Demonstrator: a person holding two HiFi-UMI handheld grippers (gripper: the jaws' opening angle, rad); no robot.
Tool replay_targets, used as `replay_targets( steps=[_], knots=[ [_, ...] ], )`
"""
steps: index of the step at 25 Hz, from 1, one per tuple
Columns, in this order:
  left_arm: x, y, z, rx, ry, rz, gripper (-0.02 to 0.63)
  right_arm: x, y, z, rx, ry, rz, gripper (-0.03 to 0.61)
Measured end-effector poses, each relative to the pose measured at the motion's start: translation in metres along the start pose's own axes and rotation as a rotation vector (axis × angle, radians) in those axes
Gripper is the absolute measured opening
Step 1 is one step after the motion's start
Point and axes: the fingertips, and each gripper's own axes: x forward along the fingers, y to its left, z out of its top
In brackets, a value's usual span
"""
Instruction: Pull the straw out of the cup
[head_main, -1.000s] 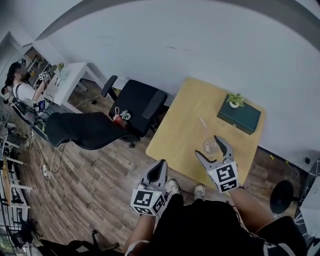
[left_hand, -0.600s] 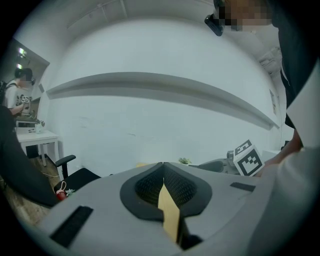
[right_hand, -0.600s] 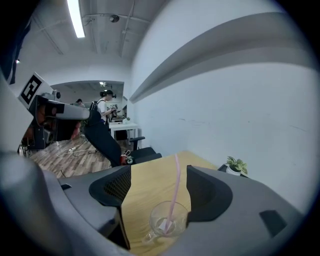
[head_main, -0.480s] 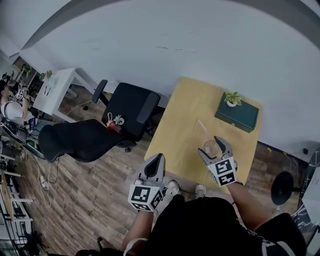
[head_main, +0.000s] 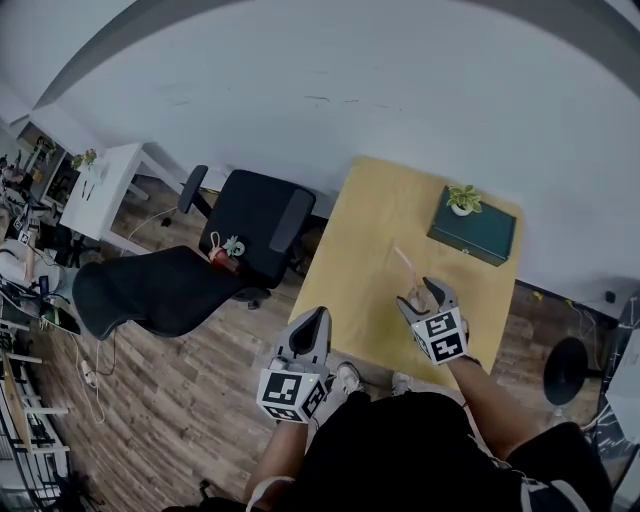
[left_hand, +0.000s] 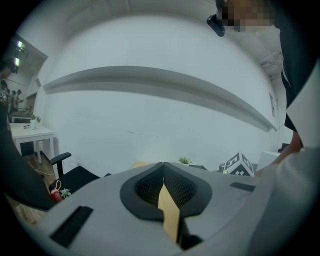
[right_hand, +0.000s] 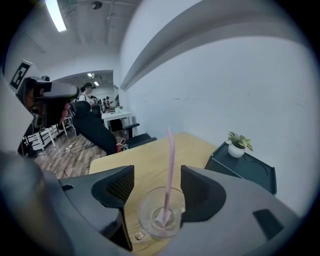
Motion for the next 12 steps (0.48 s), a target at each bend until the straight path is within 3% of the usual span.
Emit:
replay_targets(
  steps=[12],
  knots=[
    [0.006,0.009,-0.002,-0.014,0.001,0.006,0.018,0.015,-0.015,-0.003,0.018,0.038,-0.087,0.106]
  ],
)
